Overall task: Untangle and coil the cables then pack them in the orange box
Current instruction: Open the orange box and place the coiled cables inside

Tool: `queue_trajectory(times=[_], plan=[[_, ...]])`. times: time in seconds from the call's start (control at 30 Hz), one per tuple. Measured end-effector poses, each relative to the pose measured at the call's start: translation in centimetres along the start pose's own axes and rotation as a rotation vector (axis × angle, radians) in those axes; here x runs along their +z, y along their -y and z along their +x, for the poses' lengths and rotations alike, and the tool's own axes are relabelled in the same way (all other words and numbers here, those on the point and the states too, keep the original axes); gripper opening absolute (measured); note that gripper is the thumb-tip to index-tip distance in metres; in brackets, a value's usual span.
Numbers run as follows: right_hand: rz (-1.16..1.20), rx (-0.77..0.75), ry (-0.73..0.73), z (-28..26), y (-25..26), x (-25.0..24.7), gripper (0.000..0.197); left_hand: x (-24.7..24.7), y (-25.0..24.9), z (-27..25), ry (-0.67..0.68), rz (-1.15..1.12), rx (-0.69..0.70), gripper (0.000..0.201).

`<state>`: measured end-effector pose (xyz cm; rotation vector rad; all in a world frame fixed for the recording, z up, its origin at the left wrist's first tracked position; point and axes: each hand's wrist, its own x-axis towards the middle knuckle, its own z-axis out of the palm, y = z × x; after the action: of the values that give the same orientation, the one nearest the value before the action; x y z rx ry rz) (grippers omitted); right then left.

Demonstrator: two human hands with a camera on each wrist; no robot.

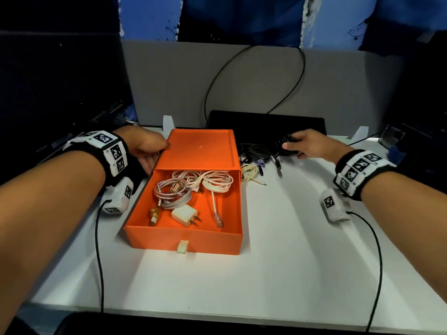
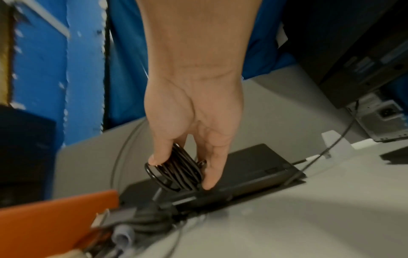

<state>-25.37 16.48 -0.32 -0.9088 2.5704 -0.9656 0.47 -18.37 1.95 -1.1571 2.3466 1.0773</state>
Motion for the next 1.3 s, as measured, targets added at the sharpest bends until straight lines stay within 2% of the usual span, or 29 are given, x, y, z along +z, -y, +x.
queue_trajectory(times=[0.07, 0.13, 0.27, 0.37, 0.5, 0.63, 0.77, 0.83, 0.9, 1.0, 1.1, 1.17, 1.23, 1.27, 1.3], plan=[[0.133, -0.088, -0.034, -1.6, 1.8, -0.9, 0.013, 0.0, 0.0, -0.1, 0.005, -0.004, 0.0, 0.056], [0.192, -0.193, -0.031, -3.8, 4.3, -1.7, 0.012, 0.1, 0.0, -0.2, 0.005, -0.008, 0.009, 0.056], [0.17, -0.394, 0.055, -9.3, 10.1, -2.2, 0.027, 0.3, -0.1, -0.4, 0.004, -0.005, 0.013, 0.056], [0.09, -0.488, 0.124, -13.4, 13.4, -1.1, 0.037, 0.2, 0.0, -0.4, 0.004, 0.001, 0.008, 0.057], [-0.3, -0.638, 0.22, -17.1, 16.2, 3.1, 0.021, 0.2, 0.0, -0.6, 0.01, 0.001, 0.01, 0.057], [-0.921, -0.616, 0.372, -18.2, 17.0, 9.1, 0.029, 0.2, -0.1, -0.9, 0.02, 0.023, 0.02, 0.058], [-1.102, -0.608, 0.44, -18.2, 17.9, 12.0, 0.019, 0.2, -0.1, -0.8, 0.021, 0.023, 0.019, 0.056], [-1.1, -0.539, 0.52, -18.0, 18.2, 12.3, 0.032, 0.1, -0.1, -0.6, 0.017, 0.017, 0.016, 0.056], [-1.1, -0.496, 0.553, -17.9, 18.0, 12.5, 0.033, 0.1, -0.1, -0.5, 0.017, 0.017, 0.012, 0.057], [-1.106, -0.55, 0.554, -17.1, 16.8, 12.9, 0.024, 0.1, 0.0, -0.4, 0.019, 0.011, 0.004, 0.058], [-1.105, -0.59, 0.511, -16.0, 15.4, 13.2, 0.032, 0.0, 0.0, -0.5, 0.017, 0.012, 0.014, 0.056], [-1.093, -0.619, 0.546, -15.0, 14.9, 12.5, 0.041, 0.0, 0.0, -0.6, 0.01, 0.011, 0.023, 0.054], [-0.852, -0.6, 0.621, -14.0, 14.8, 10.6, 0.044, 0.0, -0.1, -0.6, 0.004, 0.005, 0.023, 0.053], [-0.662, -0.583, 0.584, -13.1, 14.8, 9.2, 0.039, 0.0, -0.1, -0.6, 0.003, 0.005, 0.021, 0.053], [-0.482, -0.568, 0.476, -12.0, 14.8, 7.8, 0.031, 0.0, -0.1, -0.6, 0.0, 0.007, 0.022, 0.053]])
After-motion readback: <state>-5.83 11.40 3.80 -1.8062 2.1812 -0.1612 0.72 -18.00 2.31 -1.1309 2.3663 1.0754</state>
